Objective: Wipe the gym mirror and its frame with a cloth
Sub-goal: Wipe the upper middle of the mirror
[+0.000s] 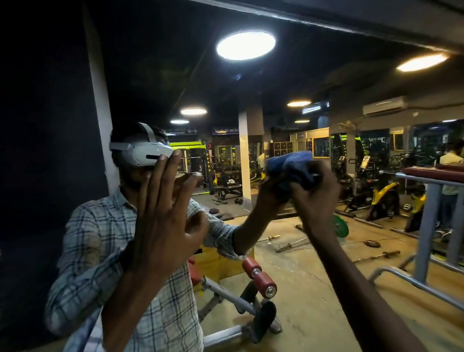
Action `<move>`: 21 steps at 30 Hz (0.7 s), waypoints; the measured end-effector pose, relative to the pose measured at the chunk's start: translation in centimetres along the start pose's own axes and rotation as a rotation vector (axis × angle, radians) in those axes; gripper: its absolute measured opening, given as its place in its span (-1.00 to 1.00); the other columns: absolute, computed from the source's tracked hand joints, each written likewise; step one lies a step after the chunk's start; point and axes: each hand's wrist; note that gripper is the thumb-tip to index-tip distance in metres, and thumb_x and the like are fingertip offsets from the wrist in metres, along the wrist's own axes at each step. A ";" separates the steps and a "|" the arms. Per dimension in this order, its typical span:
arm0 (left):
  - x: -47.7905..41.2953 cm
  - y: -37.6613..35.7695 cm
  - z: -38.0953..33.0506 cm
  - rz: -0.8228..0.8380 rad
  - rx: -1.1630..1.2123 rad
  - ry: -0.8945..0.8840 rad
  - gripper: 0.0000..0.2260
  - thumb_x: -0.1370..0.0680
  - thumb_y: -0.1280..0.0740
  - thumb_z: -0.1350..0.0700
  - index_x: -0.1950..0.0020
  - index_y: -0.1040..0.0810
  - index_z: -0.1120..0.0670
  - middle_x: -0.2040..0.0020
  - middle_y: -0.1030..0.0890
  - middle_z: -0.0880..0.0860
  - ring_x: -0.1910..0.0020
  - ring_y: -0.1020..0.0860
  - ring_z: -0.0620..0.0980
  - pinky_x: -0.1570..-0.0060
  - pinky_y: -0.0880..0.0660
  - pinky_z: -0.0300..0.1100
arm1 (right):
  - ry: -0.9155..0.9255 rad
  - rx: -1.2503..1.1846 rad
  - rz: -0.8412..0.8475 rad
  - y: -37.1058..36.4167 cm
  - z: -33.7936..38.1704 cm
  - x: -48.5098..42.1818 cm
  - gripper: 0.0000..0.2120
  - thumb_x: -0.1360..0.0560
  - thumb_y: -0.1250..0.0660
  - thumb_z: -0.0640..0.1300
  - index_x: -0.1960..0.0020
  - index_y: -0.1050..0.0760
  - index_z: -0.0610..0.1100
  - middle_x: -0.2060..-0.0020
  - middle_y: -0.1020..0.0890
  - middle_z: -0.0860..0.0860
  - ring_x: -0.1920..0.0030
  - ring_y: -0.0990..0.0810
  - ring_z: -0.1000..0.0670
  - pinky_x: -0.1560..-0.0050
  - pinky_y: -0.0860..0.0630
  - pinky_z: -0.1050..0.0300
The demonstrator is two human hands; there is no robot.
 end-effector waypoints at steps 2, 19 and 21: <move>-0.2 -0.2 -0.3 0.007 0.007 -0.005 -0.40 -0.45 -0.45 -0.02 -0.48 -0.48 0.07 -0.67 -0.17 0.16 -0.66 -0.09 0.18 -0.52 -0.18 0.30 | 0.246 0.037 0.285 -0.5 1.2 1.2 -0.63 -0.40 -0.49 -0.18 -0.18 -0.51 -0.11 -0.10 -0.57 0.07 -0.09 -0.58 0.08 -0.11 -0.60 0.12; -3.7 -6.5 -9.2 0.004 -0.027 0.060 -0.36 -0.41 -0.52 0.06 -0.49 -0.47 0.05 -0.67 -0.17 0.12 -0.67 -0.09 0.16 -0.51 -0.19 0.31 | 0.151 -0.031 -0.005 5.0 -6.0 -13.6 -0.68 -0.45 -0.45 -0.24 -0.19 -0.53 -0.15 -0.10 -0.59 0.03 -0.11 -0.59 0.07 -0.12 -0.63 0.04; -3.9 -7.1 -10.2 -0.002 -0.029 0.072 -0.38 -0.43 -0.46 0.03 -0.49 -0.45 0.05 -0.68 -0.16 0.11 -0.67 -0.08 0.15 -0.53 -0.18 0.30 | 0.252 -0.022 0.113 4.8 -6.5 -11.5 -0.63 -0.43 -0.48 -0.28 -0.21 -0.52 -0.14 -0.12 -0.57 0.05 -0.12 -0.56 0.08 -0.15 -0.60 0.08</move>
Point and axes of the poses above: each hand's wrist, its own x-axis away from the middle knuckle, its own y-axis out of the back of the hand, z = x × y
